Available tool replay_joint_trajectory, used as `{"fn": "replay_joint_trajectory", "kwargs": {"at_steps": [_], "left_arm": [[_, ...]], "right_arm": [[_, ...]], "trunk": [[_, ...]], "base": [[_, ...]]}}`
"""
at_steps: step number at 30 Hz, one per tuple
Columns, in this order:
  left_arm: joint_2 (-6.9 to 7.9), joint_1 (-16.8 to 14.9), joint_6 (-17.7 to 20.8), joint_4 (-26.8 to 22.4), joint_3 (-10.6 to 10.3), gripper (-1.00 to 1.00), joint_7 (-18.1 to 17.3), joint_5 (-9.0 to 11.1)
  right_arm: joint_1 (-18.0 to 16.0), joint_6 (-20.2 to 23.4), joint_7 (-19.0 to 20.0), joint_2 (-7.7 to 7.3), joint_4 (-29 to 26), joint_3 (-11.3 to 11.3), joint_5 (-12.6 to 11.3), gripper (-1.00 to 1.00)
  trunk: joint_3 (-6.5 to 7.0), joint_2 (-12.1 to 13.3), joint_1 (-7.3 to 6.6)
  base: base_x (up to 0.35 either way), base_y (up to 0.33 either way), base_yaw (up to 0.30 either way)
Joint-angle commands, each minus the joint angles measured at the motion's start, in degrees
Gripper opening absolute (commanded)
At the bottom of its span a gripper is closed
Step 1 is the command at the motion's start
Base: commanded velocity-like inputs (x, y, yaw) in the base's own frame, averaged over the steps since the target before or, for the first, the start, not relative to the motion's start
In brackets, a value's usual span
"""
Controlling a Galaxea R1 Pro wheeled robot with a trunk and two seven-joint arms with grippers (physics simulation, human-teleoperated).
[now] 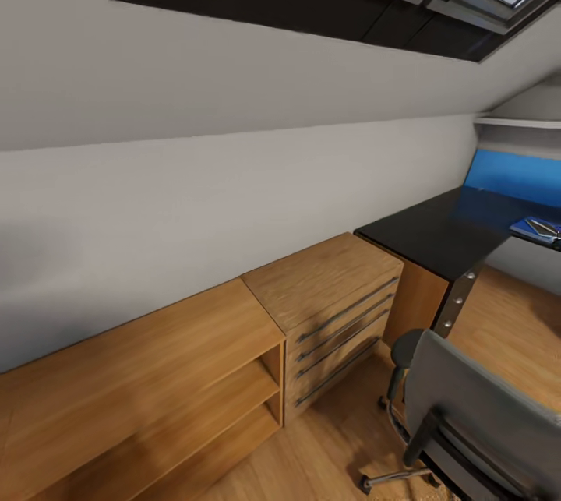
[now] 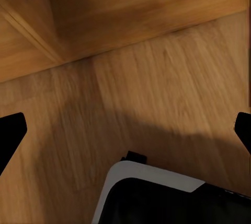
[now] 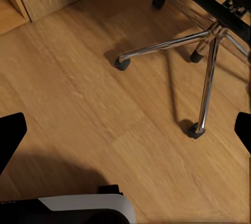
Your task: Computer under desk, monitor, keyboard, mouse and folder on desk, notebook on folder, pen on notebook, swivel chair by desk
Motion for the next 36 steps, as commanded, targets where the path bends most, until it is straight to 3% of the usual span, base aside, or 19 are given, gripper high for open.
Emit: {"fn": "replay_joint_trajectory", "kwargs": {"at_steps": [1,24,36], "left_arm": [[-0.01,-0.02,-0.11,-0.02,-0.49,1.00,0.61,-0.11],[-0.01,-0.02,-0.11,0.00,-0.49,1.00,0.58,-0.09],[0.05,-0.02,-0.11,0.01,-0.43,1.00,0.66,-0.09]], "right_arm": [[-0.06,-0.15,-0.30,0.04,0.12,0.48,-0.19,1.00],[-0.07,-0.15,-0.29,0.03,0.12,0.46,-0.13,1.00],[-0.08,-0.15,-0.29,0.04,0.12,0.48,-0.10,1.00]], "trunk": [[-0.10,-0.05,0.01],[-1.08,-0.05,0.01],[-1.46,-0.05,0.01]], "base": [[0.002,0.000,-0.232],[0.000,0.001,-0.231],[0.000,0.226,-0.232]]}}
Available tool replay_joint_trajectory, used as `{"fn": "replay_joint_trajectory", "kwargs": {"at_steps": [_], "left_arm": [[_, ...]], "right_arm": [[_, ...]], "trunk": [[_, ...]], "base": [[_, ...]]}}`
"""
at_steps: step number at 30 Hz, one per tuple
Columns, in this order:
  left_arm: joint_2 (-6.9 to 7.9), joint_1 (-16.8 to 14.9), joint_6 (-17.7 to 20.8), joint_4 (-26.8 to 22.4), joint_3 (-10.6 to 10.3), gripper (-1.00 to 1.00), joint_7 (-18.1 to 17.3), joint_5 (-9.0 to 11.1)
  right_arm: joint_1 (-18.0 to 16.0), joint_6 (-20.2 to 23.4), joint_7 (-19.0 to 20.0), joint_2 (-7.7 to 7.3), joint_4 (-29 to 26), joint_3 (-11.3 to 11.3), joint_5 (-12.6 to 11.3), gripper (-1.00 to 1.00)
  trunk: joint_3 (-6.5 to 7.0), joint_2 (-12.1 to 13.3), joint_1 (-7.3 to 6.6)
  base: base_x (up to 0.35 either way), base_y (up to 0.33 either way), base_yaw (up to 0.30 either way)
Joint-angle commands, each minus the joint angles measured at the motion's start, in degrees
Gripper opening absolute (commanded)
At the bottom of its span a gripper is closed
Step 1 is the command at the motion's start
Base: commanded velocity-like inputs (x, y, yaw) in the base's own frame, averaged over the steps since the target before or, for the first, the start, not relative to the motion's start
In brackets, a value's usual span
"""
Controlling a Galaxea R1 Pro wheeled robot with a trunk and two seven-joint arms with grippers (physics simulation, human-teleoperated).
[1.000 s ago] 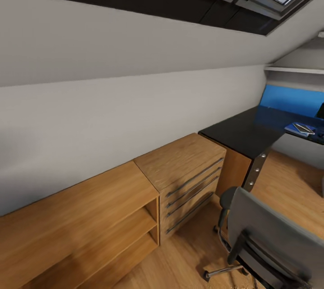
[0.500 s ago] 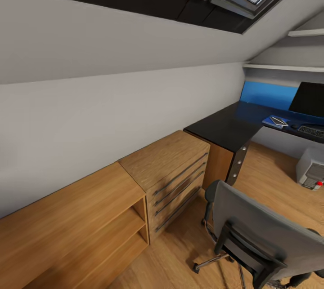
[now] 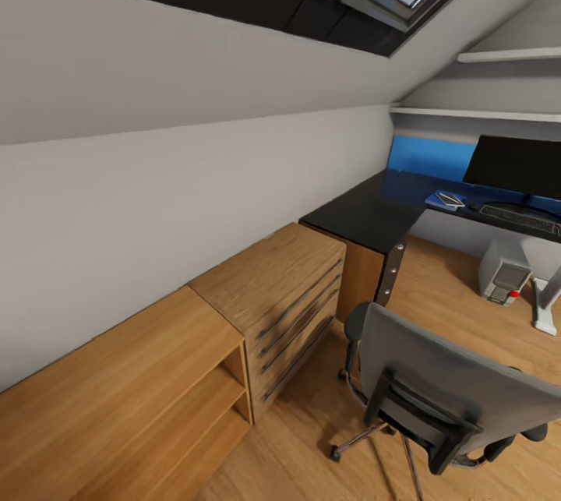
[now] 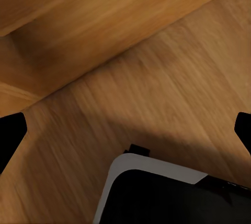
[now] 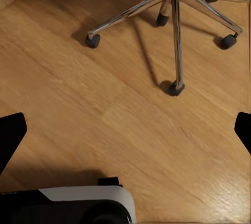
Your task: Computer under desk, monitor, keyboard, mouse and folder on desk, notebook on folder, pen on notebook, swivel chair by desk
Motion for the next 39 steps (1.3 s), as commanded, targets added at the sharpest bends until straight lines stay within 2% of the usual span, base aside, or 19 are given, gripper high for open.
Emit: {"fn": "replay_joint_trajectory", "kwargs": {"at_steps": [1,10,23,31,39], "left_arm": [[-0.02,-0.01,-0.10,-0.01,-0.53,1.00,0.60,-0.10],[-0.02,-0.01,-0.10,-0.05,-0.52,1.00,0.63,-0.10],[-0.06,-0.01,-0.03,-0.04,-0.54,1.00,0.48,-0.10],[0.01,-0.01,2.78,-0.08,-0.55,1.00,0.51,-0.11],[0.08,-0.01,3.20,-0.09,-0.55,1.00,0.51,-0.13]], "right_arm": [[-0.06,-0.15,-0.31,0.04,0.12,0.47,-0.18,1.00],[-0.05,-0.15,-0.31,0.04,0.12,0.51,-0.18,1.00],[-0.07,-0.15,-0.31,0.04,0.12,0.52,-0.18,1.00],[-0.06,-0.15,-0.31,-0.04,0.12,0.46,-0.18,1.00],[-0.05,-0.15,-0.31,-0.08,0.12,0.47,-0.18,1.00]], "trunk": [[-0.09,-0.05,0.00],[-0.23,-0.05,0.00],[-0.23,-0.05,0.00],[-0.23,-0.05,0.00],[-0.23,-0.05,0.00]], "base": [[0.000,0.032,-0.241],[0.000,0.047,-0.243],[0.000,0.286,-0.244],[0.000,0.031,-0.249],[0.000,0.001,-0.253]]}}
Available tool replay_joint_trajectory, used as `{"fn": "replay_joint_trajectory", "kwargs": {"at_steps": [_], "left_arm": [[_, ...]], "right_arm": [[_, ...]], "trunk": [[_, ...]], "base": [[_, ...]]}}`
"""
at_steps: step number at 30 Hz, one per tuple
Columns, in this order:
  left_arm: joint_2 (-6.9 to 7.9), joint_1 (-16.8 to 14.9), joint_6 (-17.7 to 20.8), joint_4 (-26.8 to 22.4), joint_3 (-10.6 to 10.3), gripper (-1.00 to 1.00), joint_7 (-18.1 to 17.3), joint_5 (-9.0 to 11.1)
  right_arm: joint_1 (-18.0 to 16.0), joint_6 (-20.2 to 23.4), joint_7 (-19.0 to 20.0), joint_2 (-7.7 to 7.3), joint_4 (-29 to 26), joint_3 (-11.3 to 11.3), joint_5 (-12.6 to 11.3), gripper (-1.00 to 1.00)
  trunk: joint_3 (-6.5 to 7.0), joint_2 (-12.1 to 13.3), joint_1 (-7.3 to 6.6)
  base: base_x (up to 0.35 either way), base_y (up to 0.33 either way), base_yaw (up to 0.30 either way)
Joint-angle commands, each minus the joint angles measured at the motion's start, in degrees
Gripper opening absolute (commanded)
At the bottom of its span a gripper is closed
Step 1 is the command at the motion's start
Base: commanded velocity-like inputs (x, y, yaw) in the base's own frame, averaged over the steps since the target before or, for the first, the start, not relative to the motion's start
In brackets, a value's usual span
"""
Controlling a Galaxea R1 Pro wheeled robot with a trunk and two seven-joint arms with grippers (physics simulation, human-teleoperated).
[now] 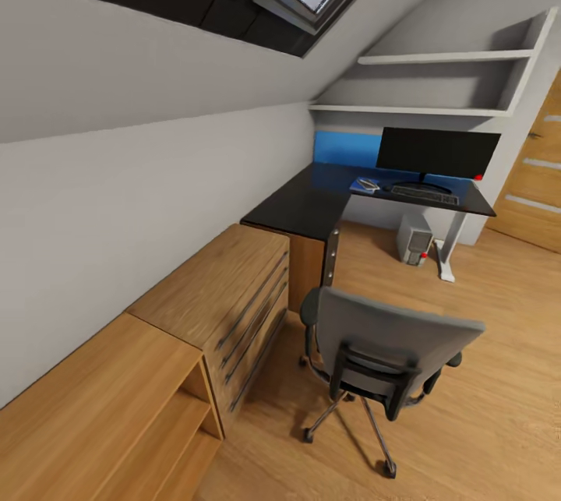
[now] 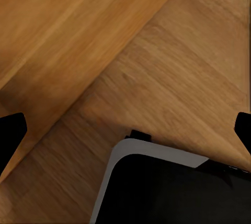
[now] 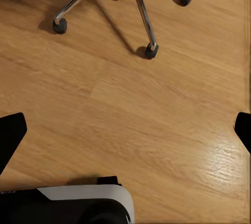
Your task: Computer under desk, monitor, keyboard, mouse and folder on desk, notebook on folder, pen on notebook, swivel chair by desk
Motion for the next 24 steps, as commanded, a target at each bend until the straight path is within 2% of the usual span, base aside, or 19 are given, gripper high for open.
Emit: {"fn": "replay_joint_trajectory", "kwargs": {"at_steps": [1,24], "left_arm": [[0.01,-0.01,-0.13,-0.02,-0.49,1.00,0.59,-0.09],[-0.06,-0.01,-0.12,-0.02,-0.49,1.00,0.59,-0.07]], "right_arm": [[-0.08,-0.15,-0.31,0.01,0.12,0.47,-0.18,1.00],[-0.07,-0.15,-0.31,0.06,0.12,0.50,-0.20,1.00]], "trunk": [[-0.07,-0.05,0.01],[-0.07,-0.05,0.01]], "base": [[0.000,0.000,-0.254],[0.000,0.000,-0.254]]}}
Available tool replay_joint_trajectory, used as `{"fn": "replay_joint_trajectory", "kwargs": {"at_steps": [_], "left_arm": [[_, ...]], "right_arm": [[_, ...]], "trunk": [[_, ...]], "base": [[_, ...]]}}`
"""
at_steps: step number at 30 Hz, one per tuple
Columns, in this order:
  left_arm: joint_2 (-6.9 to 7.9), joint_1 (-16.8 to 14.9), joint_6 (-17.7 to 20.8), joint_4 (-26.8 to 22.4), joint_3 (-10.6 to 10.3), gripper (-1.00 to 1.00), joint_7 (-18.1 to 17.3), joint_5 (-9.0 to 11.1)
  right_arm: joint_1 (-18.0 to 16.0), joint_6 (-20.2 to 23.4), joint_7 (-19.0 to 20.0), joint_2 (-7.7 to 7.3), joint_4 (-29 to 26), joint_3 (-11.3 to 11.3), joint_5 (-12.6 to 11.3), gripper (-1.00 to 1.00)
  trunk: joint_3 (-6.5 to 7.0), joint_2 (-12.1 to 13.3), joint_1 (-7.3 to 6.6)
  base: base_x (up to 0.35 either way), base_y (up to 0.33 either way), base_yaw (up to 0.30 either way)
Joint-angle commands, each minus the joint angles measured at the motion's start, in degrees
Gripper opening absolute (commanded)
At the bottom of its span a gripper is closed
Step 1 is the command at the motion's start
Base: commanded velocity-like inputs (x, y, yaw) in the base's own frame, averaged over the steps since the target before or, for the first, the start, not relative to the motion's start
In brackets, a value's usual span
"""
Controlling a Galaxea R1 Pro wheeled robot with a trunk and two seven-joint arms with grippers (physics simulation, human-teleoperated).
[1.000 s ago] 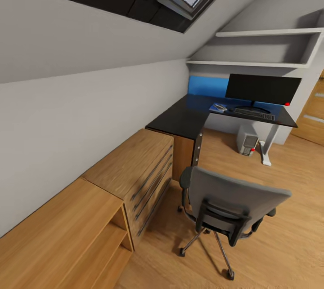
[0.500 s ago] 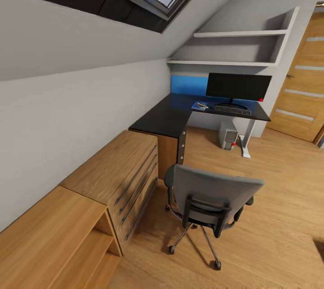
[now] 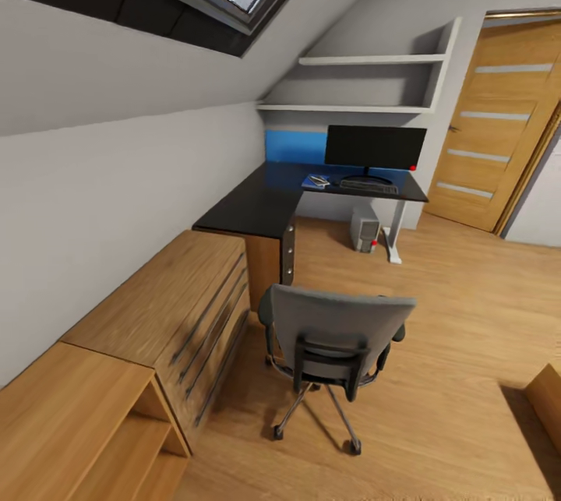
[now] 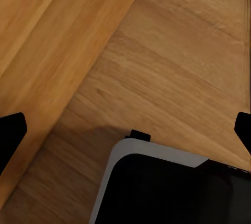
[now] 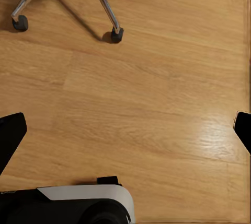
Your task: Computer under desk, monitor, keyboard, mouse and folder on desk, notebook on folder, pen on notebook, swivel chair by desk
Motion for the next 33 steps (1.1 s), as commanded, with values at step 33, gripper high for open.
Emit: {"fn": "replay_joint_trajectory", "kwargs": {"at_steps": [33], "left_arm": [[0.00,-0.01,-0.06,0.00,-0.49,1.00,0.58,-0.10]], "right_arm": [[-0.06,-0.15,-0.38,-0.13,0.12,0.43,-0.25,1.00]], "trunk": [[-0.07,-0.05,0.01]], "base": [[0.000,0.058,-0.254]]}}
